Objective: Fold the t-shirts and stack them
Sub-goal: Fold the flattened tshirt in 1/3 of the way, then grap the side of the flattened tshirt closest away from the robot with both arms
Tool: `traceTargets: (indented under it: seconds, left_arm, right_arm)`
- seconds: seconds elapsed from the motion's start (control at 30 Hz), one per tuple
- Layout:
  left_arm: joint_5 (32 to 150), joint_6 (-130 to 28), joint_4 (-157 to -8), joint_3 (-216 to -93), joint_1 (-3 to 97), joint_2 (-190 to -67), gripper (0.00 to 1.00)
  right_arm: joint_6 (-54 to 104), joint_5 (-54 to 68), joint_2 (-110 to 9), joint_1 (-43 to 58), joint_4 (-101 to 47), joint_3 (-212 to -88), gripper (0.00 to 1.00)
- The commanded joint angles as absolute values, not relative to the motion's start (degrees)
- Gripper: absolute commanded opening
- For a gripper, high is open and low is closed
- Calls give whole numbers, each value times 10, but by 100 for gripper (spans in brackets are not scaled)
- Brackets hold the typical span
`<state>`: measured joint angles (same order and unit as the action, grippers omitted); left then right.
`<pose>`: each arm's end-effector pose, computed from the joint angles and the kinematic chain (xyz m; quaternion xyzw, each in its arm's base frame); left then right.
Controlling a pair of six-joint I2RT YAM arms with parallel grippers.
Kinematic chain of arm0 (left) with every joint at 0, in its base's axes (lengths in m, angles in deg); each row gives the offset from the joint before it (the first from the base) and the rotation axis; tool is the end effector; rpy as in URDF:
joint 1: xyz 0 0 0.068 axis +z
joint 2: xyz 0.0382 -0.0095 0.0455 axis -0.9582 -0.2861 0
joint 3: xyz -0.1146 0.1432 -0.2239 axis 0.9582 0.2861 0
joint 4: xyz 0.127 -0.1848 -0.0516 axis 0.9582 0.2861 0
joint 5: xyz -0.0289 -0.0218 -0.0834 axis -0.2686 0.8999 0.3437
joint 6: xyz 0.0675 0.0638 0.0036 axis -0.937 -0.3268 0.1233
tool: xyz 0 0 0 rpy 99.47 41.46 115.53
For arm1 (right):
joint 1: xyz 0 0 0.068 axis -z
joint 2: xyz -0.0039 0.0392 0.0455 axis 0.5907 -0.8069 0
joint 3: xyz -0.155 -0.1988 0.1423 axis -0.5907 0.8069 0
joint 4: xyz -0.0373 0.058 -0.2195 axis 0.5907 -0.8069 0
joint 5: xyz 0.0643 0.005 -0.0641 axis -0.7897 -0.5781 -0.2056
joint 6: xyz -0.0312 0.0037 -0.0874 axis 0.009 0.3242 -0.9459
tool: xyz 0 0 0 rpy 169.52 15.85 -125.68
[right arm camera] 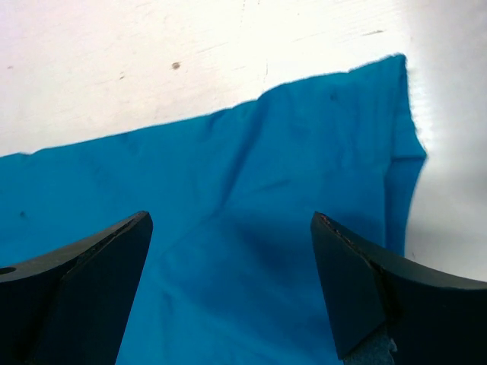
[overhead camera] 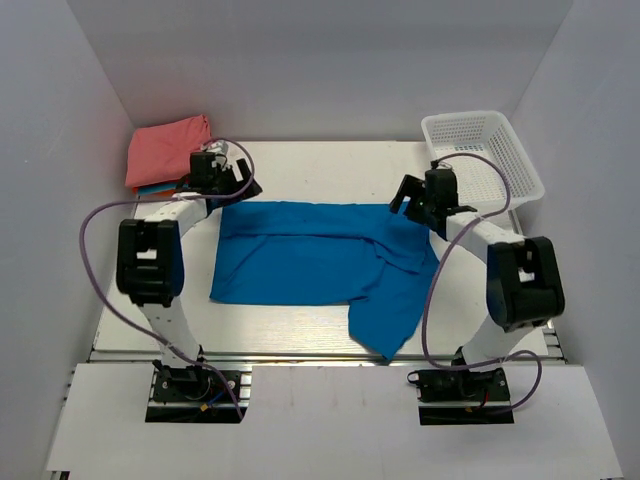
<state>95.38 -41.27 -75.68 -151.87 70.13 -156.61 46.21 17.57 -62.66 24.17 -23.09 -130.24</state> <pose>0.4144 -0.0423 0.2192 -0.0895 0.8943 -0.1884 0.3959 0.3634 0.0734 0.2271 0.1349 0.8709 0.1427 0.4505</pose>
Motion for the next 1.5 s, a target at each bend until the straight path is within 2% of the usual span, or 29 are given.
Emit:
traceTargets:
  seconds: [0.0,0.23,0.4,0.6,0.77,0.9,1.07,1.13,1.27,1.47]
  left_arm:
    - [1053,-440,-771,-1570,699,-1638,100]
    - [1048,-440,-746,-1614,699,-1737,100]
    - [1004,-428,-722,-1629,709,-1776,100]
    - [941,-422,-687,-1706,709,-1825,100]
    - [935,-445,-655,-1779,714,-1850,100]
    - [955,-469,-693,-1761,703,-1787,100]
    - [926,-482,-668,-1754,698,-1697,100]
    - [919,-482,-662,-1725,698,-1642,100]
    - [906,-458,-651,-1584,698,-1516,100]
    - [787,-320,-598,-1362,698,-1333,100]
  right_arm:
    - [448,178,-683,240,-239,-1366,90]
    - [457,193,-794,243,-266,-1452,90]
    - [458,190,-845,242,-304,-1500,90]
    - [452,191,-931,245,-324,-1587,90]
    - [409,192,-922,240,-306,-1616,90]
    - [322,162,-872,228,-289,-1607,90]
    - [263,170,-745,198,-235,-1518,90]
    - [259,165,-696,185,-256,-1498,90]
    - [265,136,-615,158,-304,-1424,90]
    - [313,106,-508,94,-373,-1310,90]
